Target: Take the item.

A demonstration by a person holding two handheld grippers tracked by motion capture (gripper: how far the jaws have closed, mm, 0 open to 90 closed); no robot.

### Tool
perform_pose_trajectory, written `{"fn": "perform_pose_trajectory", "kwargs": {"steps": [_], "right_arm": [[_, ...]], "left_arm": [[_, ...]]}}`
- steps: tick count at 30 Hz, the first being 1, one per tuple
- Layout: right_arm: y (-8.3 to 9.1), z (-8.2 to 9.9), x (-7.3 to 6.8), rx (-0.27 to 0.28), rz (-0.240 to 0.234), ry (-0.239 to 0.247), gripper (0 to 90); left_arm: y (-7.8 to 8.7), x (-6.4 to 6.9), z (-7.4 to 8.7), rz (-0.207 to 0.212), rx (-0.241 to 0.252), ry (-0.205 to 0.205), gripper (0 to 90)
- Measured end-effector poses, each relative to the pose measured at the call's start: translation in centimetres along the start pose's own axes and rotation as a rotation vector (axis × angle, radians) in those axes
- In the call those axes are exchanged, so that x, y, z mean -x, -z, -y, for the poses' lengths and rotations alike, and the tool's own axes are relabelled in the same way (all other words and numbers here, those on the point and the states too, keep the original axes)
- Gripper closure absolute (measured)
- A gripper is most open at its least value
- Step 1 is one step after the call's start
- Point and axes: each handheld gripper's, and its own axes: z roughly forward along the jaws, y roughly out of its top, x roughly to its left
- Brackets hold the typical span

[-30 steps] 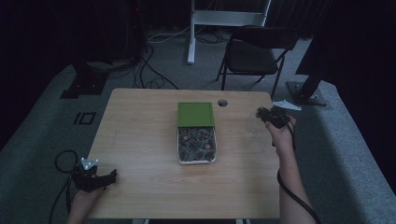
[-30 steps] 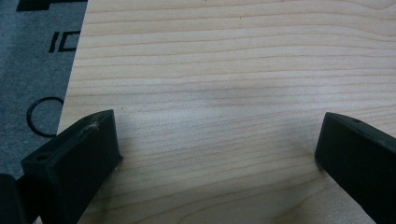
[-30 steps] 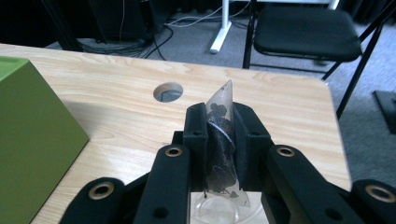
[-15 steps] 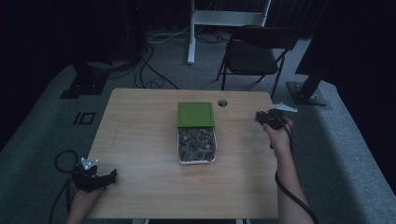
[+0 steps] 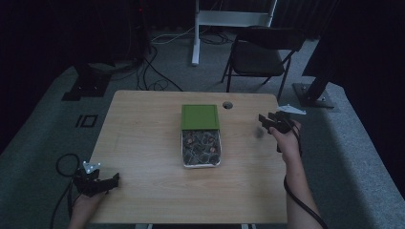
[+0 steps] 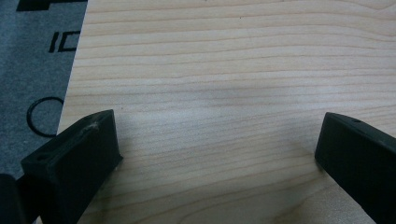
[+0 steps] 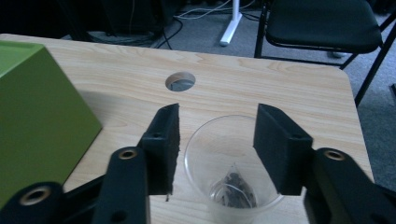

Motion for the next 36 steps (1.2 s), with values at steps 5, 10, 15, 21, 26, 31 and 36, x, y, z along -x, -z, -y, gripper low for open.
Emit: {"fn": "perform_pose_trajectory", "kwargs": {"steps": [5, 10, 15, 21, 26, 31, 36], "right_arm": [[0.5, 0.2, -0.1, -0.008, -0.021, 0.025, 31.0], [0.9, 0.7, -0.2, 0.001, -0.025, -0.006, 22.7], [1.2, 1.0, -0.2, 0.005, -0.009, -0.007, 18.2], [1.5, 1.4, -0.3, 0.007, -0.009, 0.008, 15.9], [1.8, 2.0, -0.4, 0.001, 0.002, 0.02, 15.9], [2.2, 2.6, -0.4, 0.001, 0.004, 0.019, 15.9], [2.7, 3.6, -0.5, -0.006, 0.001, 0.024, 14.2]], "left_arm": [[0.0, 0.0, 0.0, 0.0, 0.0, 0.0, 0.2], [0.0, 0.0, 0.0, 0.0, 0.0, 0.0, 0.2], [0.0, 0.0, 0.0, 0.0, 0.0, 0.0, 0.2], [0.0, 0.0, 0.0, 0.0, 0.0, -0.001, 0.2], [0.0, 0.0, 0.0, 0.0, 0.0, 0.0, 0.2], [0.0, 0.0, 0.0, 0.0, 0.0, 0.0, 0.2], [0.0, 0.0, 0.0, 0.0, 0.0, 0.0, 0.2]]}}
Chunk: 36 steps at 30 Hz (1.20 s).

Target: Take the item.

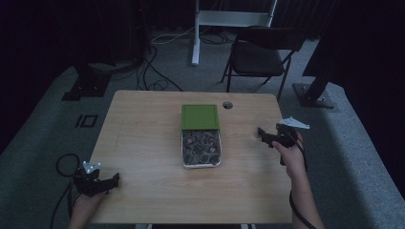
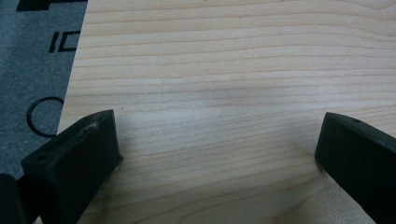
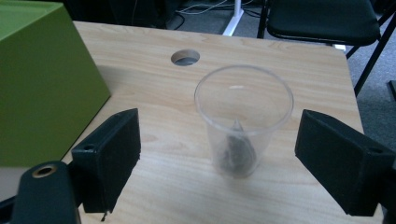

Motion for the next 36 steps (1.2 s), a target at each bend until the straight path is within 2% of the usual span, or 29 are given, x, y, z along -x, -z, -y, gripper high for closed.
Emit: {"fn": "perform_pose_trajectory", "kwargs": {"steps": [10, 16, 29, 32, 36], "right_arm": [[1.1, 2.1, -0.1, -0.011, -0.004, 0.004, 14.2], [1.4, 3.6, 0.1, -0.022, -0.018, -0.011, 14.2], [1.8, 7.3, -0.4, -0.088, -0.04, 0.018, 14.0], [1.9, 7.9, -0.4, -0.097, -0.043, 0.014, 14.0], [2.1, 8.5, -0.6, -0.109, -0.052, 0.032, 14.0]], "left_arm": [[0.0, 0.0, 0.0, 0.0, 0.0, 0.0, 0.2], [0.0, 0.0, 0.0, 0.0, 0.0, 0.001, 0.2], [0.0, 0.0, 0.0, 0.0, 0.0, 0.0, 0.2], [0.0, 0.0, 0.0, 0.0, 0.0, 0.0, 0.2], [0.0, 0.0, 0.0, 0.0, 0.0, 0.0, 0.3]]}}
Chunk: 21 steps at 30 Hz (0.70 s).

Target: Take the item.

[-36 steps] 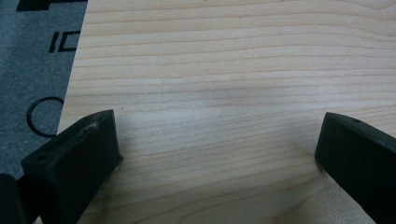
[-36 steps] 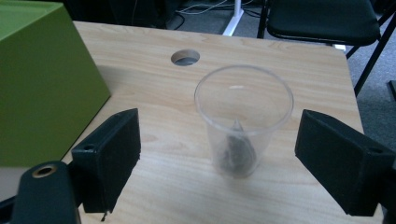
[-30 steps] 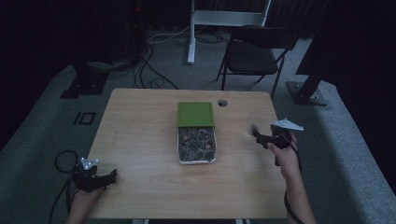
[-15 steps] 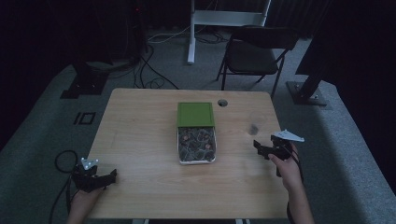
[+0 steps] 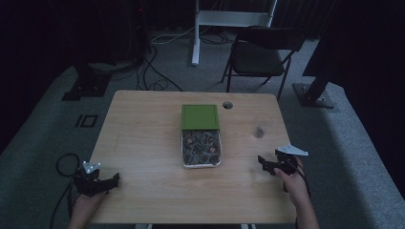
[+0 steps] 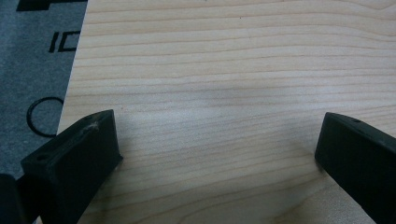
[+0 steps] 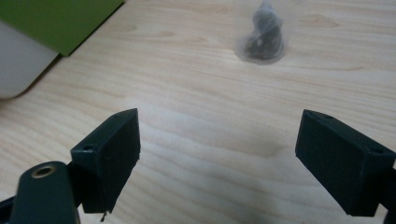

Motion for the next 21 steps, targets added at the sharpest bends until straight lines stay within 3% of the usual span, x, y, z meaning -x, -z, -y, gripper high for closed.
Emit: {"fn": "perform_pose_trajectory", "kwargs": {"steps": [3, 10, 21], "right_arm": [[0.0, 0.6, -0.1, -0.007, -0.005, -0.006, 14.0], [0.0, 1.9, -0.5, -0.052, -0.049, 0.041, 14.0], [0.7, 3.1, -1.4, -0.072, -0.09, 0.082, 14.0]], "left_arm": [[0.0, 0.0, 0.0, 0.0, 0.0, 0.0, 0.2], [0.0, 0.0, 0.0, 0.0, 0.001, 0.001, 0.2], [0.0, 0.0, 0.0, 0.0, -0.001, -0.002, 0.2]]}}
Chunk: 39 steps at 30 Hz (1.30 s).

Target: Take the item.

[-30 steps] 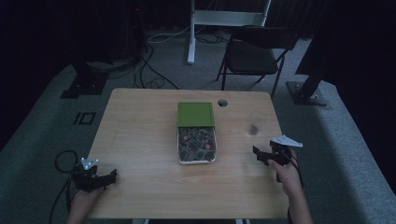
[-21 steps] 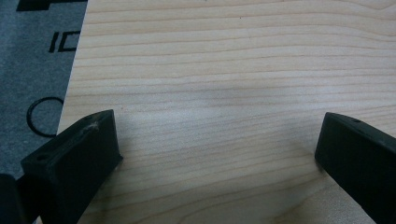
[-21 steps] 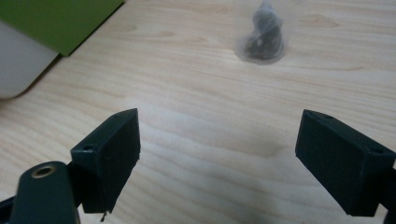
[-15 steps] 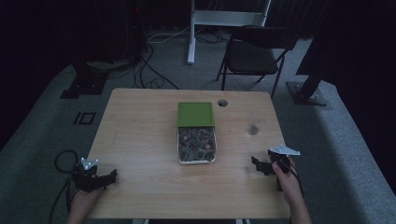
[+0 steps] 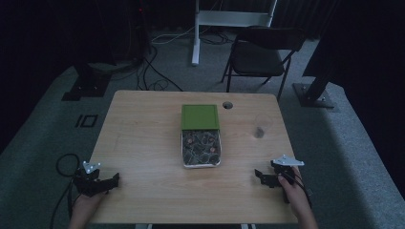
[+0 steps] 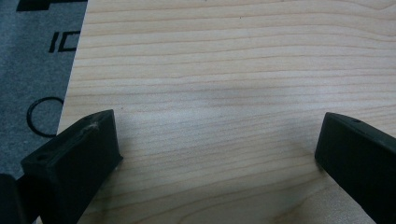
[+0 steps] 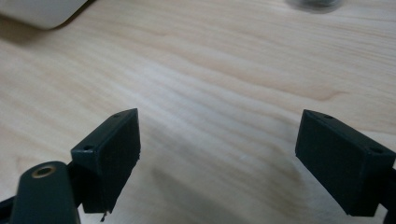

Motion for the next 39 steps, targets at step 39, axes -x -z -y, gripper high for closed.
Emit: {"fn": "perform_pose_trajectory", "kwargs": {"steps": [39], "right_arm": [[1.6, 2.0, -1.2, -0.069, -0.076, 0.158, 12.1]], "left_arm": [[0.0, 0.0, 0.0, 0.0, 0.0, 0.0, 0.3]]}}
